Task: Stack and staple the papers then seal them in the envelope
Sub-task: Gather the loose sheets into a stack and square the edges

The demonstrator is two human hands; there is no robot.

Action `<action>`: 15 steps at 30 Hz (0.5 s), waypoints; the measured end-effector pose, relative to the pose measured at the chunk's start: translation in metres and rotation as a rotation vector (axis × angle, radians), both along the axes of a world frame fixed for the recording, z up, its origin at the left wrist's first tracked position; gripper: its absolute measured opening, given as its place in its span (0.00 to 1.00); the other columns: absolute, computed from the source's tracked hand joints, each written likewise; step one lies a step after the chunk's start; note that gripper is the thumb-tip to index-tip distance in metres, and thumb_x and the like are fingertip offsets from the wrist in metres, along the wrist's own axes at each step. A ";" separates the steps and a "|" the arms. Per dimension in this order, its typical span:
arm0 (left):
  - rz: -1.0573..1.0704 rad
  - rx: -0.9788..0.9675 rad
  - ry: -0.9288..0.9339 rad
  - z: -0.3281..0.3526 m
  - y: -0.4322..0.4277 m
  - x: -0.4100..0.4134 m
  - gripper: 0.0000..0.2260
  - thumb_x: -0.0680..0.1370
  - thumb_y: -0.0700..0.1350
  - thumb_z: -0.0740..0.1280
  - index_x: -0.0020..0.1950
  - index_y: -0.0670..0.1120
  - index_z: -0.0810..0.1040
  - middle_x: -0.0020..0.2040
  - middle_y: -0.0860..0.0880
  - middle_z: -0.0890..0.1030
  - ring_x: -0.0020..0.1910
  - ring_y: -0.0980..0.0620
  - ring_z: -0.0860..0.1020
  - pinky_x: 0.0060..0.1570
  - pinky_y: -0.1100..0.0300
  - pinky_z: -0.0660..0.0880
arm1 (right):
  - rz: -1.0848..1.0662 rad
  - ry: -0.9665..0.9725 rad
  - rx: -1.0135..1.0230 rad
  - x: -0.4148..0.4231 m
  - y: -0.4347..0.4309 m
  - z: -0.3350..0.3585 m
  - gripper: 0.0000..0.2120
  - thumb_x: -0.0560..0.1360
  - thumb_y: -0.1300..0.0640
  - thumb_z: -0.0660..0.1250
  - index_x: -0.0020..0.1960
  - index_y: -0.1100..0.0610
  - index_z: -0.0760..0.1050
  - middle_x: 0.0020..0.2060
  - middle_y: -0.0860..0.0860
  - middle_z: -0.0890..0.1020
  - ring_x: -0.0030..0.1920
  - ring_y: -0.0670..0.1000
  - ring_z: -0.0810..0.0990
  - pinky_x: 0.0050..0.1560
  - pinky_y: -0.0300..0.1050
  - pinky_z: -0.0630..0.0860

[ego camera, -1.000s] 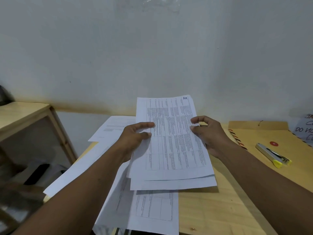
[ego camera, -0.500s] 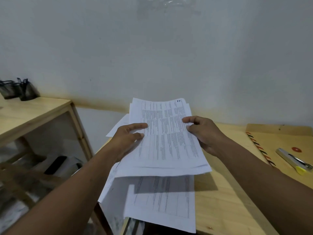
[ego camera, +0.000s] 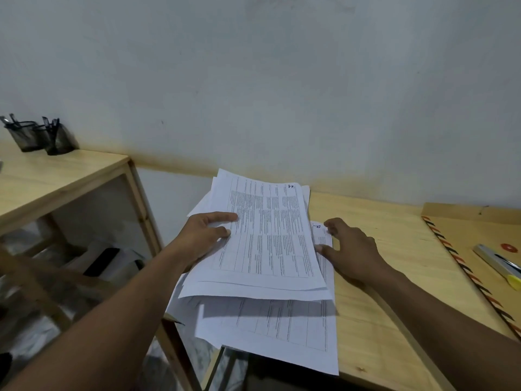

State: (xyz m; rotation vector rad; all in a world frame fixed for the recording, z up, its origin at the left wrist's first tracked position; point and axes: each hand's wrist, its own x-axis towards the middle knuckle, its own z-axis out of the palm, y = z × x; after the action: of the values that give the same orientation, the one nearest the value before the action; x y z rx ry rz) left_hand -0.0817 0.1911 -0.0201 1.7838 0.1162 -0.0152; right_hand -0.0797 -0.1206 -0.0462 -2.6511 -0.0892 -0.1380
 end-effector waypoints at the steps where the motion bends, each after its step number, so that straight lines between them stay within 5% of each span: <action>1: -0.007 0.005 -0.002 0.000 0.000 0.000 0.15 0.79 0.33 0.68 0.57 0.50 0.86 0.61 0.51 0.82 0.54 0.61 0.81 0.51 0.70 0.76 | -0.004 -0.010 0.020 0.000 0.000 0.000 0.26 0.75 0.42 0.69 0.69 0.48 0.67 0.65 0.48 0.79 0.66 0.54 0.76 0.62 0.54 0.70; 6: -0.001 0.021 -0.012 0.001 -0.001 0.000 0.14 0.79 0.32 0.66 0.58 0.47 0.86 0.60 0.50 0.83 0.53 0.57 0.82 0.45 0.72 0.77 | -0.055 -0.081 0.091 -0.002 0.005 -0.003 0.19 0.76 0.52 0.70 0.65 0.47 0.70 0.57 0.47 0.83 0.60 0.54 0.79 0.59 0.55 0.73; 11: -0.025 -0.052 -0.019 0.000 -0.006 0.001 0.14 0.79 0.30 0.65 0.58 0.43 0.85 0.61 0.48 0.82 0.45 0.65 0.83 0.40 0.74 0.75 | -0.166 -0.134 0.482 0.002 0.008 0.001 0.16 0.77 0.66 0.66 0.58 0.48 0.75 0.52 0.50 0.80 0.43 0.53 0.81 0.35 0.45 0.76; 15: -0.085 0.066 -0.044 0.000 -0.014 0.008 0.15 0.77 0.35 0.70 0.54 0.54 0.87 0.62 0.55 0.83 0.59 0.58 0.81 0.53 0.66 0.77 | -0.252 -0.126 0.809 0.011 0.004 0.012 0.15 0.76 0.63 0.68 0.50 0.43 0.77 0.48 0.43 0.81 0.45 0.55 0.84 0.43 0.55 0.83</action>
State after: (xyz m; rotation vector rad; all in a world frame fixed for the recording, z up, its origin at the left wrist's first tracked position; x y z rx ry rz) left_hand -0.0737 0.1775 -0.0205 1.8530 0.0094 -0.0330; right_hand -0.0688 -0.1166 -0.0344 -1.8336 0.2183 -0.3426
